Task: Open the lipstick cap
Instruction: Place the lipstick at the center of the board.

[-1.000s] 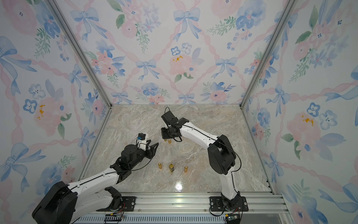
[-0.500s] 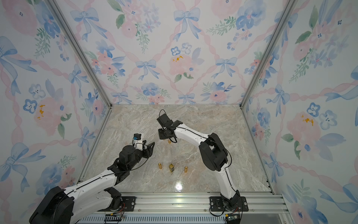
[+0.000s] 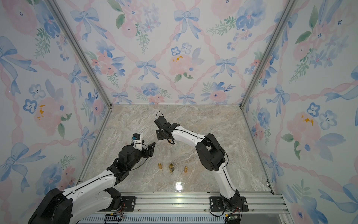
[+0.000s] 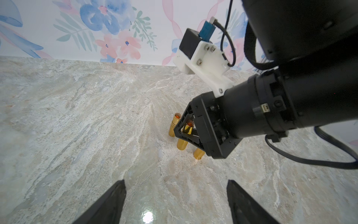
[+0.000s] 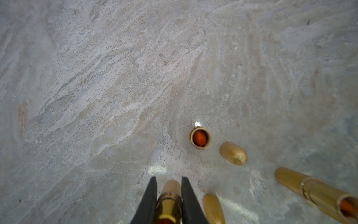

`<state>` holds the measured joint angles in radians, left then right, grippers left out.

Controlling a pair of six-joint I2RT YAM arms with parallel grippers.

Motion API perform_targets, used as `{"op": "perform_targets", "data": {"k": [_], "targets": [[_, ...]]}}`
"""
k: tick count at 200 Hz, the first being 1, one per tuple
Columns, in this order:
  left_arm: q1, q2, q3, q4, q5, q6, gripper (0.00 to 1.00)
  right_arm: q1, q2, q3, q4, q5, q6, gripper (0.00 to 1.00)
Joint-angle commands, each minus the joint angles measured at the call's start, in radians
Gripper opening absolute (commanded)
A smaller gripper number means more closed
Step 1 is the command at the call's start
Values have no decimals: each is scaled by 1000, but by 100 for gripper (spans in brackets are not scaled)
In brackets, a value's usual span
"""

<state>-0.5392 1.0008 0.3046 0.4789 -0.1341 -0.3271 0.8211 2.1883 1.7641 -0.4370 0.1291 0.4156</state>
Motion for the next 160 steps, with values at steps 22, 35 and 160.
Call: {"op": "perform_targets", "data": {"k": [22,35,160], "targets": [[10,-21,-8,-13,5,-9,95,19,24,-50,49,47,-27,18],[10,-17,-6,-14,5,-7,97,22,23,-63,61,47,-31,18],[12,-20,-10,-16,-10,-13,98,38,-5,-160,131,67,-50,21]]}}
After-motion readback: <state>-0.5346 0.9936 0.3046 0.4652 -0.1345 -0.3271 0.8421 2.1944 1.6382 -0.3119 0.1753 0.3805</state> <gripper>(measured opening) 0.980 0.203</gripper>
